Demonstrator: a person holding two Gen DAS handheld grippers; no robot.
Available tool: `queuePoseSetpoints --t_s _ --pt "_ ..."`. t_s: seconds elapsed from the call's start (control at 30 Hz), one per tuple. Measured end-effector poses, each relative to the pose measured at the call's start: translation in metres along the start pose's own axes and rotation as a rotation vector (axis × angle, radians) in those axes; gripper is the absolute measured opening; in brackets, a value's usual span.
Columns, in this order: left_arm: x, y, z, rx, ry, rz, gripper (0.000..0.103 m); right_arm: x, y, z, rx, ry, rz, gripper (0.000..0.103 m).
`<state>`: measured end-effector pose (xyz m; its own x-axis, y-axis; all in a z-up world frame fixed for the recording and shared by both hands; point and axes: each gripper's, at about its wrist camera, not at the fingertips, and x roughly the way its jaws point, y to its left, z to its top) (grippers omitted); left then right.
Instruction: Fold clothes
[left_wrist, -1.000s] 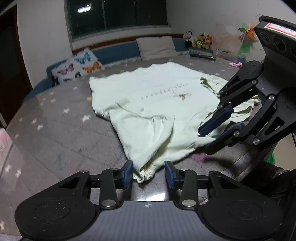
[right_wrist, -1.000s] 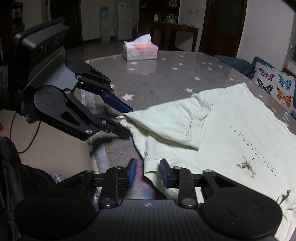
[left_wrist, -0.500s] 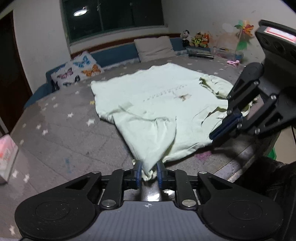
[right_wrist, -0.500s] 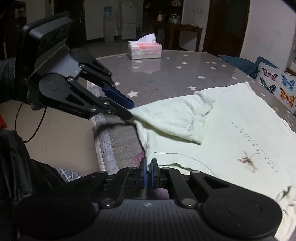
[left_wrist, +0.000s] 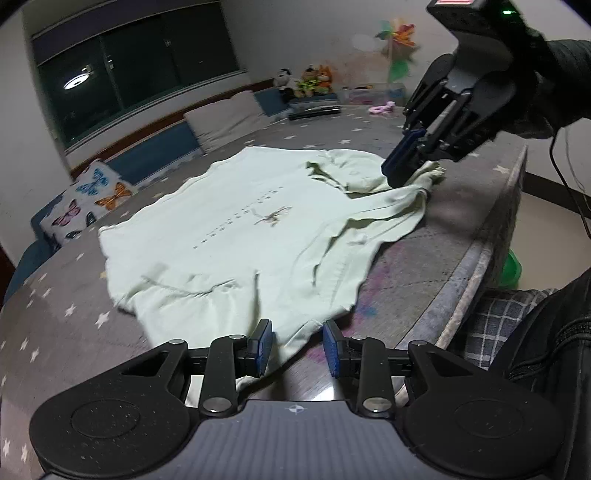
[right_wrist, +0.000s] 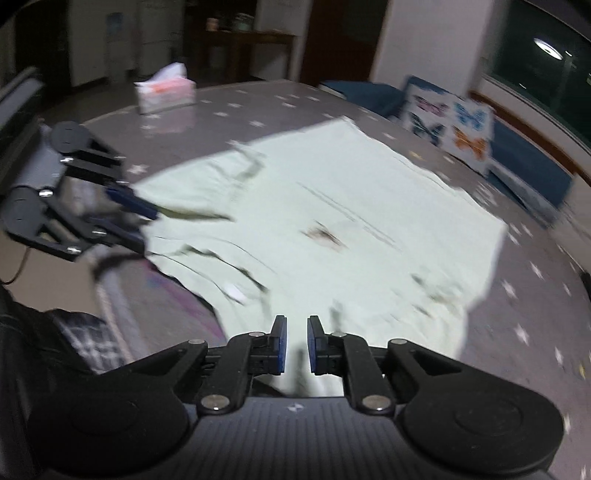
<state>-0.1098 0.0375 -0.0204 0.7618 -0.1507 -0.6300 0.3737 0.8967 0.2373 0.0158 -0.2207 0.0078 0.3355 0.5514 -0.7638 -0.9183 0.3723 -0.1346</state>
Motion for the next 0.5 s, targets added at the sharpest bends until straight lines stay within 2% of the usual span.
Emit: queuePoseSetpoints --t_s 0.07,0.17,0.23,0.47,0.5 --pt "0.002 -0.001 0.000 0.007 -0.003 -0.007 0.030 0.003 -0.008 -0.008 0.038 0.016 -0.010 0.011" --pt "0.001 -0.002 0.000 0.016 -0.008 -0.015 0.017 0.009 -0.008 -0.020 0.056 0.047 0.001 0.011" --pt "0.000 -0.001 -0.001 0.018 -0.007 -0.014 0.015 0.008 -0.004 -0.028 0.052 0.063 0.011 0.011" --pt "-0.003 -0.001 -0.001 0.031 0.004 -0.011 0.018 -0.002 -0.004 -0.032 0.062 0.046 0.004 0.012" --pt "-0.002 -0.002 -0.001 0.036 0.003 -0.013 0.022 -0.002 -0.006 -0.032 0.069 0.042 0.007 0.013"
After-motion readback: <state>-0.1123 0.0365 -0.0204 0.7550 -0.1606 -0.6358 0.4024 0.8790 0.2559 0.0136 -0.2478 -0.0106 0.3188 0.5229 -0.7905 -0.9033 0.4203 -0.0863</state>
